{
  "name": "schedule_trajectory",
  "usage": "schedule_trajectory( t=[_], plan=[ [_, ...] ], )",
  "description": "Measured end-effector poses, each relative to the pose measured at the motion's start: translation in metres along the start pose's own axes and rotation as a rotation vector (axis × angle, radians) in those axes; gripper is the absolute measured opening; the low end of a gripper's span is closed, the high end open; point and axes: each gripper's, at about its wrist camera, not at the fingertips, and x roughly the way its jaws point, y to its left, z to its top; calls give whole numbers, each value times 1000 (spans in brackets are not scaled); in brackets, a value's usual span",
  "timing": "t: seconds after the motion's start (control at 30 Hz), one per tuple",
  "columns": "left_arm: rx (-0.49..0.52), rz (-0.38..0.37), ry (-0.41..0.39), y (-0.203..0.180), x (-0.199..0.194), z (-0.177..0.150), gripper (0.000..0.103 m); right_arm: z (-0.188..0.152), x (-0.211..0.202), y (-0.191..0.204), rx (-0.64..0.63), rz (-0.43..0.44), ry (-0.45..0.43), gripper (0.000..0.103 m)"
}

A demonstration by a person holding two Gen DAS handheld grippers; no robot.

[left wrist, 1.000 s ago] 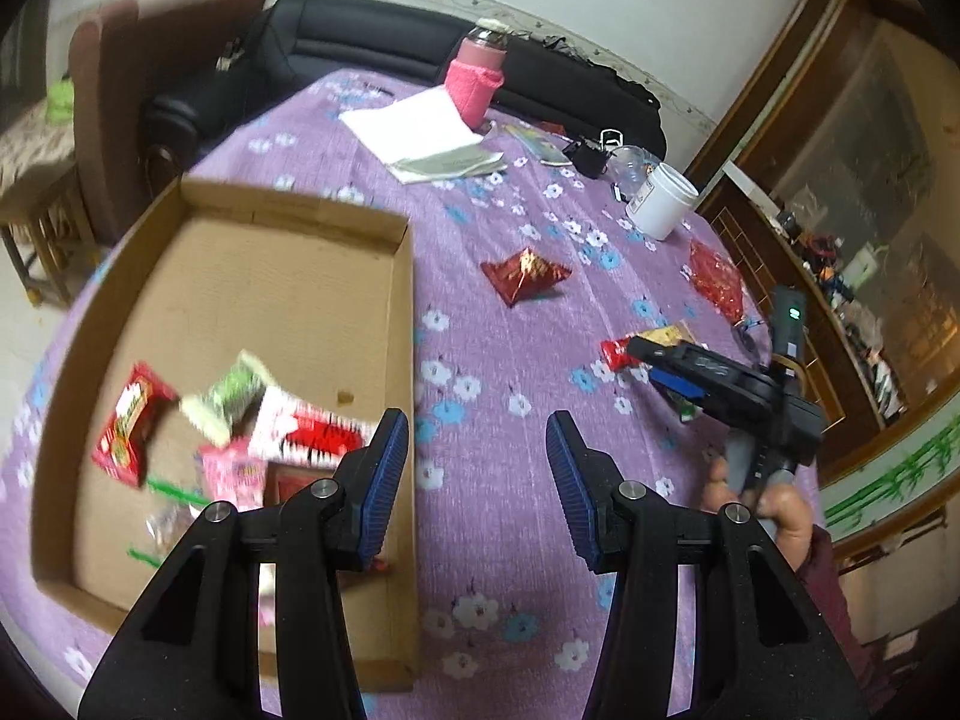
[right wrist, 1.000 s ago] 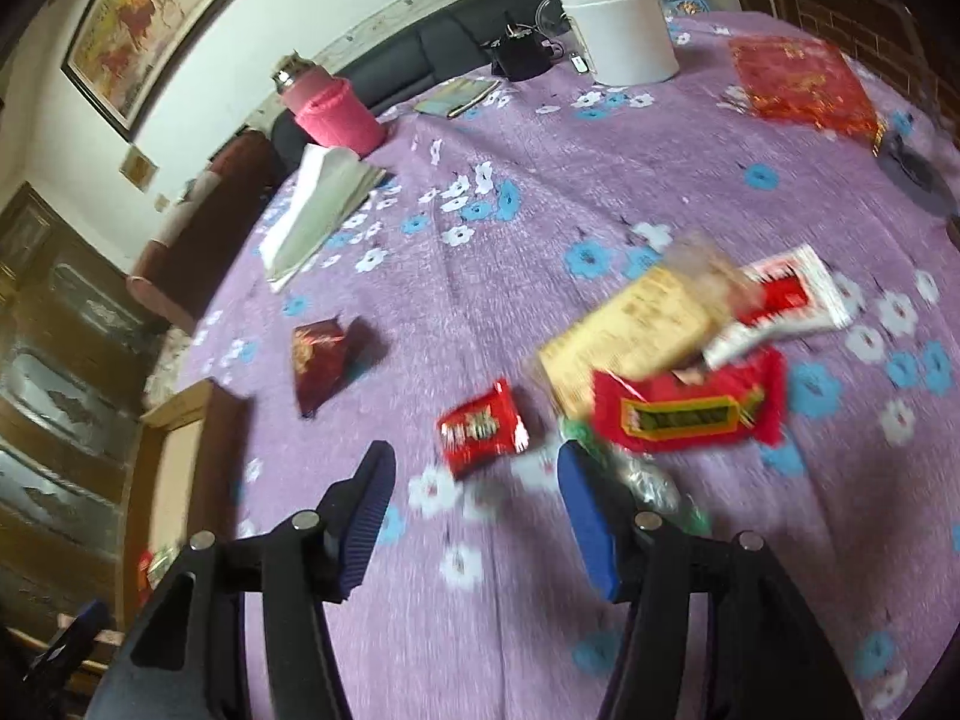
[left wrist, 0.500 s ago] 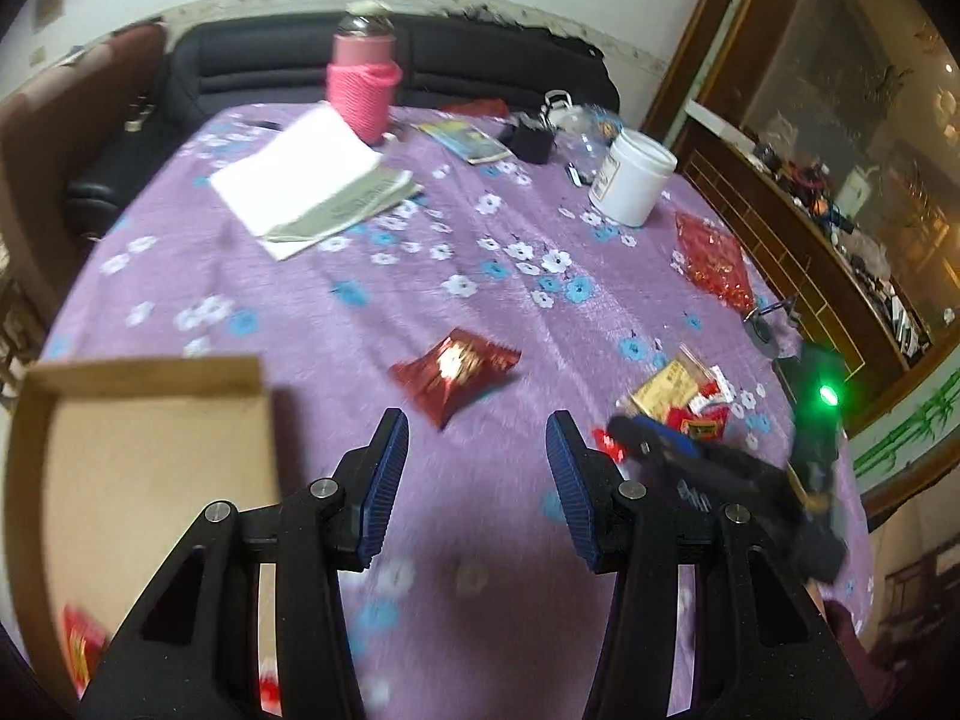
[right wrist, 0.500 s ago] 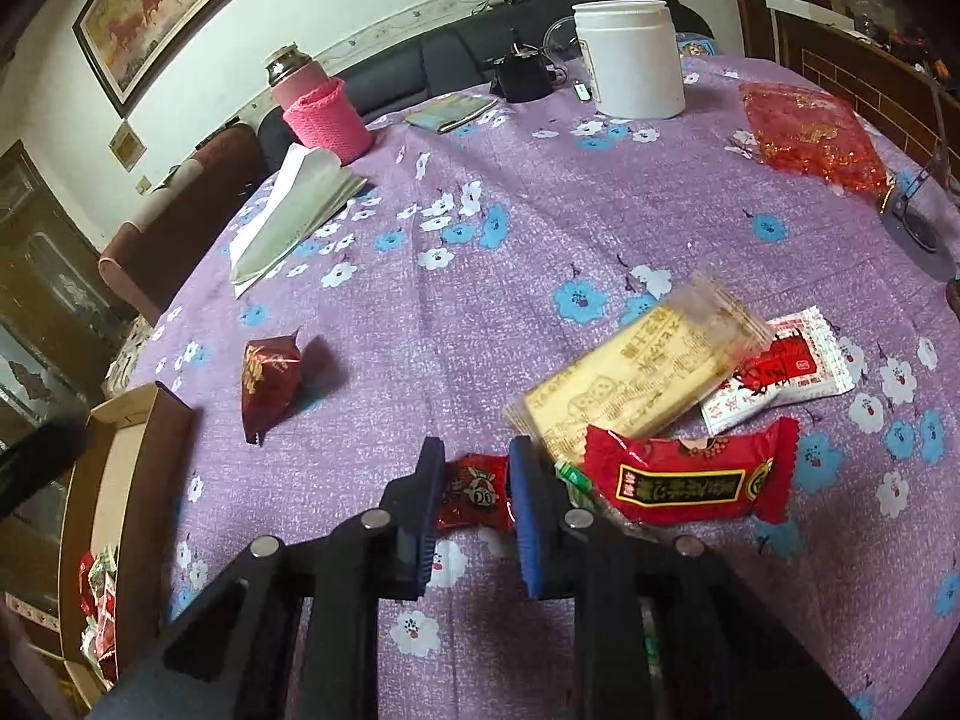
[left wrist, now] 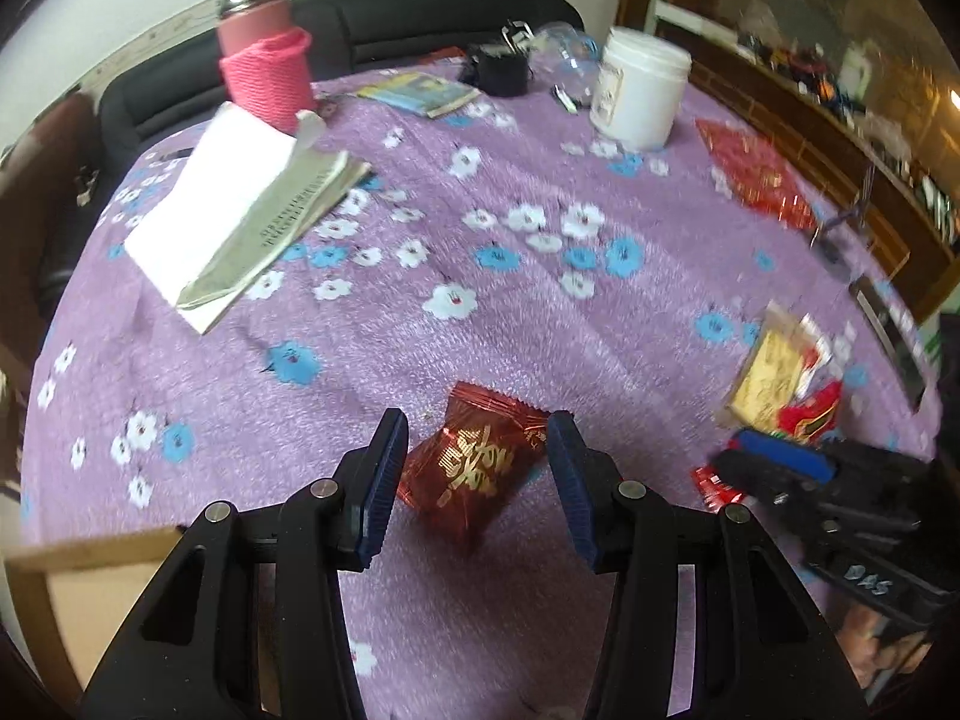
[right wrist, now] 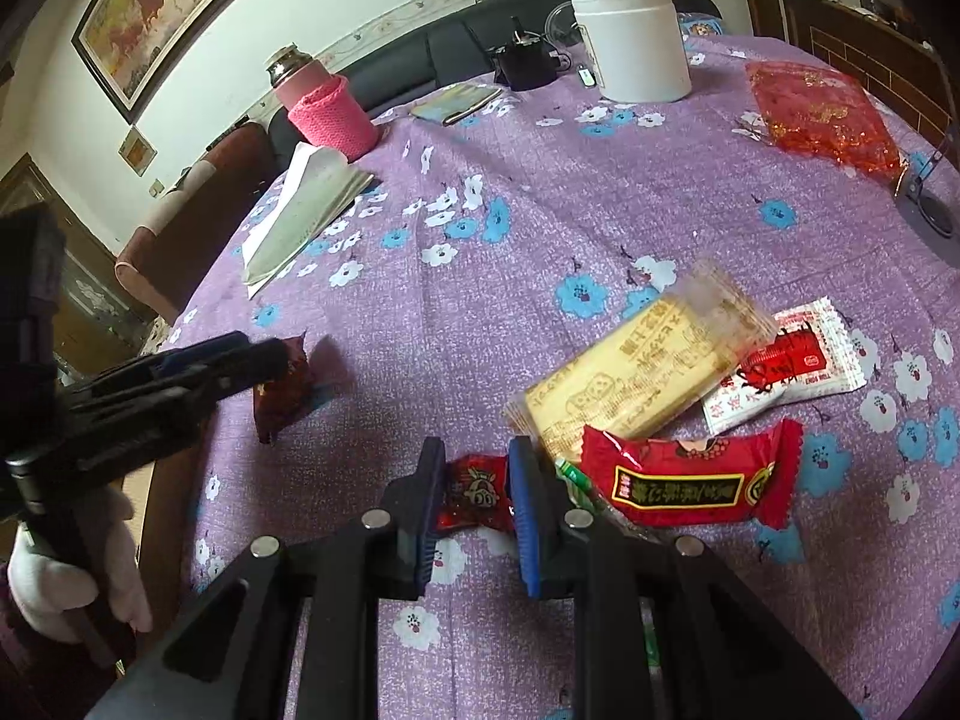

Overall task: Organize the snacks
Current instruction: 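Grasp the dark red snack bag with the left tool while the right tool grasps the small red packet, then carry both snacks over the cardboard box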

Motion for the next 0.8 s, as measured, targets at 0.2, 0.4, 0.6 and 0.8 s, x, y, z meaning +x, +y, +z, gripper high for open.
schedule_trajectory(
  t=[0.2, 0.4, 0.6, 0.8],
  plan=[
    [47, 55, 57, -8, 22, -7, 48, 0, 0, 0, -3, -3, -4, 25],
    [-24, 25, 41, -6, 15, -9, 40, -1, 0, 1, -6, 6, -6, 23],
    [-70, -14, 0, -10, -13, -19, 36, -3, -2, 3, 5, 75, 3, 21],
    [-136, -45, -72, -5, -62, -42, 36, -2, -11, 2, 36, 162, -14, 21]
  ],
)
